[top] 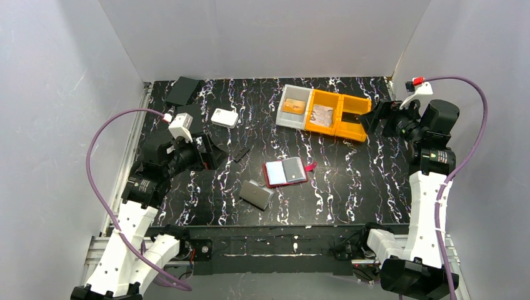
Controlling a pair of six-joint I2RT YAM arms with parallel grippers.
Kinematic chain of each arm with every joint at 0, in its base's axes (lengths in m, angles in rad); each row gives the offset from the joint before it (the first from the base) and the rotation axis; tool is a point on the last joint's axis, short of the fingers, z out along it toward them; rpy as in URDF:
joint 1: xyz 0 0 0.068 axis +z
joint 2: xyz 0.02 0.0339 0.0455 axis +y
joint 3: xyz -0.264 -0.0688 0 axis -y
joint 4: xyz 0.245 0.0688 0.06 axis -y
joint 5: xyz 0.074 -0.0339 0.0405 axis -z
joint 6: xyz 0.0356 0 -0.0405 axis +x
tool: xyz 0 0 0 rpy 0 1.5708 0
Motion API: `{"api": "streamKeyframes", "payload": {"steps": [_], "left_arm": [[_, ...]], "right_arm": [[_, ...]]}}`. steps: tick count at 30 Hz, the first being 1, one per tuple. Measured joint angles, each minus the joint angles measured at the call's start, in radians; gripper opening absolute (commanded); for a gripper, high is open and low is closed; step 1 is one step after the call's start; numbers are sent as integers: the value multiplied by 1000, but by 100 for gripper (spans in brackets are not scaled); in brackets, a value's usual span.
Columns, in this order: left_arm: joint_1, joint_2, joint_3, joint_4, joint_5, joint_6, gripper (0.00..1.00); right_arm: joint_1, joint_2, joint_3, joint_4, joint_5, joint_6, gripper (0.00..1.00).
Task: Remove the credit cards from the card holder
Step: Reset both arms
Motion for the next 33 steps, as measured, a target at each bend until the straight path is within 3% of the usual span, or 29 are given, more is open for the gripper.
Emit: {"api": "streamKeyframes", "payload": {"steps": [33], "left_arm": [[1,-25,0,-23,-16,3,98]], "right_arm": [[-1,-20,0,-6,9,-15,98]]}}
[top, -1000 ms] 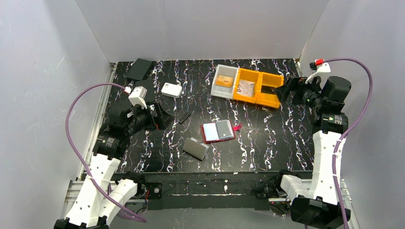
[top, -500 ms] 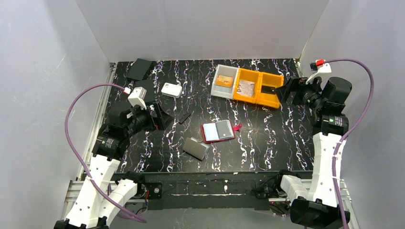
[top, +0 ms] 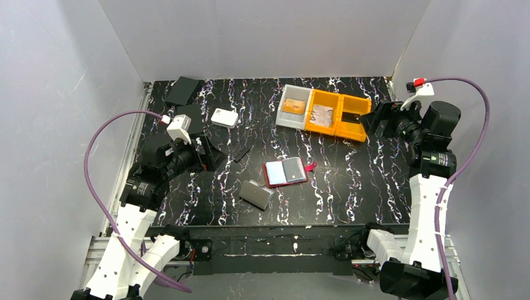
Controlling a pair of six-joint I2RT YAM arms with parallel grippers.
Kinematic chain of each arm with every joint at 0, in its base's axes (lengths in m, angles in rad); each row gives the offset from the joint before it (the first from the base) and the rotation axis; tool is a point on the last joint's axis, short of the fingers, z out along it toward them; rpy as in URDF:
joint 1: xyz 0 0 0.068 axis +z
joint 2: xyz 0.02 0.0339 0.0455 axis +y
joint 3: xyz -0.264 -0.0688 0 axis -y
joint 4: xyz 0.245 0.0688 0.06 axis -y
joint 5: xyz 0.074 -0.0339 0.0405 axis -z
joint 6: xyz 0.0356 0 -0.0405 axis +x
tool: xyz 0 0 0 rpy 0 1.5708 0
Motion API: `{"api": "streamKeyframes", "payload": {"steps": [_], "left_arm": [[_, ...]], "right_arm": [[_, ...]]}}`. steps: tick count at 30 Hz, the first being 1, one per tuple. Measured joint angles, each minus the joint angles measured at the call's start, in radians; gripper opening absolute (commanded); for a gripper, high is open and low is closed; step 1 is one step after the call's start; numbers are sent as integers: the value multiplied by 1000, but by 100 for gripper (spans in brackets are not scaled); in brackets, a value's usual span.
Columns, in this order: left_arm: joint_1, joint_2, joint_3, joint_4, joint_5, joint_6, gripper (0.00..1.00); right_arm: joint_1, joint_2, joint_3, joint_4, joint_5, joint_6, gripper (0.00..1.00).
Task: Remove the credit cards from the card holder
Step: Reset both arms
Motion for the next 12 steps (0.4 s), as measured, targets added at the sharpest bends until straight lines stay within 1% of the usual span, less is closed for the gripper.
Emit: {"api": "streamKeyframes", "payload": {"steps": [5,12], "left_arm": [[0,0,0,0,0,1,98],[1,-2,0,0,0,1,98]], "right_arm": [[0,-6,0,0,11,11,98],[0,-11,0,1,44,69,98]]}}
